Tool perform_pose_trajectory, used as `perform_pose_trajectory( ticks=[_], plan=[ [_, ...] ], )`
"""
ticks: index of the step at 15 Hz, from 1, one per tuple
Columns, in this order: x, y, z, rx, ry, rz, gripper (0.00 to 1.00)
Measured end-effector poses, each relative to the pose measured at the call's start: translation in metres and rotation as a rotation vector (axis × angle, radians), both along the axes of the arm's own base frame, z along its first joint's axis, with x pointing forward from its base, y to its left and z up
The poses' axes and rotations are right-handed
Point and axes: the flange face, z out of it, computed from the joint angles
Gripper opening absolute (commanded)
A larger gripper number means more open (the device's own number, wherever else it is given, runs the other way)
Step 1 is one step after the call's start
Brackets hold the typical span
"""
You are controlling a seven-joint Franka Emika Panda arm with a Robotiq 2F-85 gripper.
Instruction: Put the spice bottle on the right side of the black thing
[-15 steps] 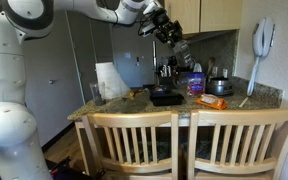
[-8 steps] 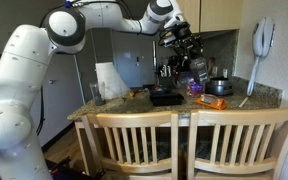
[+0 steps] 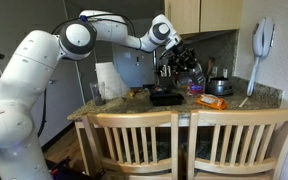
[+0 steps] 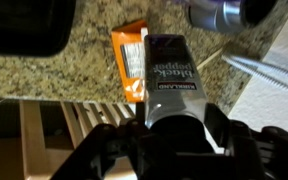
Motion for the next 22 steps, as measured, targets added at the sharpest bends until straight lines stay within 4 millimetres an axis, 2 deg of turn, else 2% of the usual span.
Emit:
perform_pose_trajectory(
  ticks=[3, 5, 9, 12, 13, 14, 16, 17, 20, 22],
  plan=[
    [0.024, 0.035, -0.03, 0.03, -0.046, 0.093, 0.37],
    [0.028, 0.044, -0.047, 0.051, -0.05, 0.114, 0.37],
    [0.017, 0.038, -0.063, 0.072, -0.025, 0.099, 0.37],
    [0.005, 0.031, -0.057, 0.079, -0.027, 0.083, 0.37],
    [0.001, 0.03, -0.054, 0.081, -0.029, 0.079, 0.71],
    [-0.002, 0.029, -0.052, 0.082, -0.03, 0.075, 0.88],
    [-0.007, 0.029, -0.049, 0.097, -0.035, 0.068, 0.98],
    [-0.009, 0.03, -0.047, 0.099, -0.037, 0.068, 1.0],
    [-0.013, 0.042, -0.032, 0.104, -0.054, 0.086, 1.0],
    [-0.014, 0.06, -0.013, 0.116, -0.066, 0.169, 1.0]
  ],
)
